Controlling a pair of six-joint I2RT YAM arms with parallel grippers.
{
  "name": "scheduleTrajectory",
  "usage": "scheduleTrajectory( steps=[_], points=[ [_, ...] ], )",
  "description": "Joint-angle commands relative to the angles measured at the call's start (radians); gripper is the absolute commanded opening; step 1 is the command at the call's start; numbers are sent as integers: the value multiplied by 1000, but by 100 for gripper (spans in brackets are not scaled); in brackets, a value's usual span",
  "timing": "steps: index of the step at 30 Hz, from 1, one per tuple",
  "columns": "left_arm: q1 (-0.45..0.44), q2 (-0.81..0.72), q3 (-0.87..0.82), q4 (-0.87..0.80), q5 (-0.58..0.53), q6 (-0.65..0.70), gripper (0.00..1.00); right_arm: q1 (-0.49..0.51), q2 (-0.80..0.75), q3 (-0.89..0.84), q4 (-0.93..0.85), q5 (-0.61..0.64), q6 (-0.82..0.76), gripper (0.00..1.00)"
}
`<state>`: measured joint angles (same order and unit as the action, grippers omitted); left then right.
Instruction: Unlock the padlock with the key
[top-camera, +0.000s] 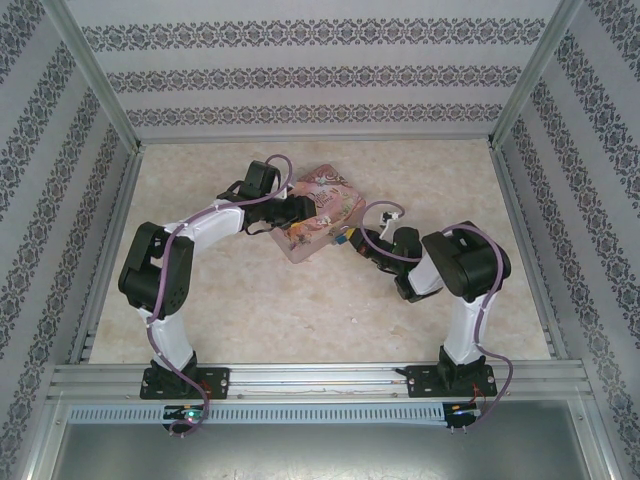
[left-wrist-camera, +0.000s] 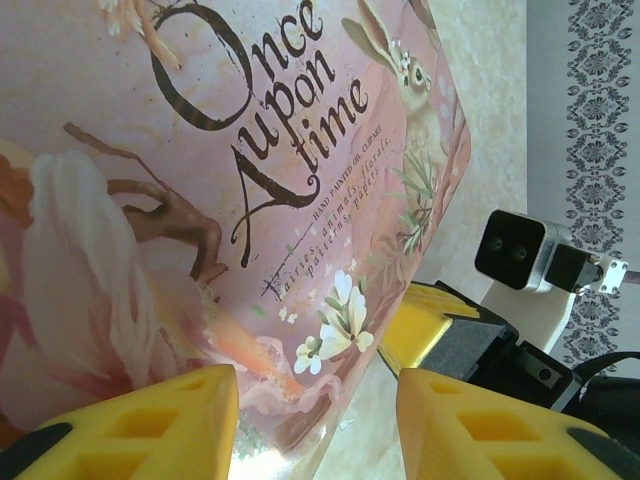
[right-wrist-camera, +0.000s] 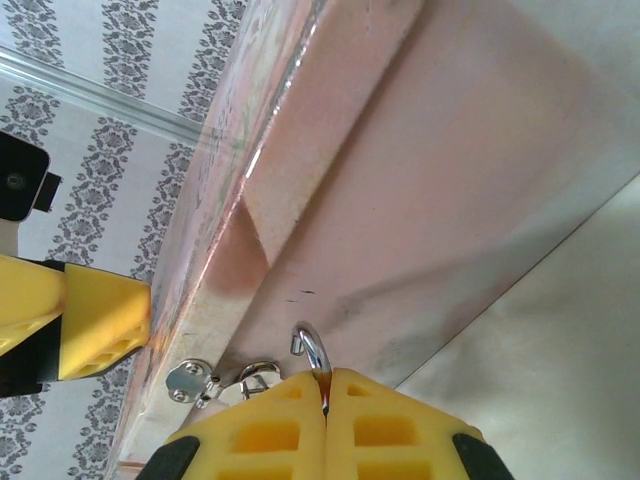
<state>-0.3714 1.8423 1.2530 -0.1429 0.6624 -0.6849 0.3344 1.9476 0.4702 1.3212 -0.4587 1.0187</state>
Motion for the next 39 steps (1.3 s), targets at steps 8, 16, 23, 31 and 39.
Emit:
scheduleTrajectory(
  steps=[8, 16, 23, 31, 39],
  points=[
    [-2, -80, -36, -76, -35, 10, 50, -27, -81, -42, 22, -5, -39, 0],
    [0, -208, -81, -78, -148, 62, 52, -40, -163, -73, -60, -20, -79, 0],
    [1, -374, -187, -66, -261, 142, 54, -43, -267, -85, -194, -34, -131, 0],
    [19, -607, -338, -29, -373, 222, 64, -44, -401, -79, -323, -52, -146, 0],
    [28, -798, -442, -71, -422, 335, 83, -41, -585, -61, -572, -69, -223, 0]
  ],
)
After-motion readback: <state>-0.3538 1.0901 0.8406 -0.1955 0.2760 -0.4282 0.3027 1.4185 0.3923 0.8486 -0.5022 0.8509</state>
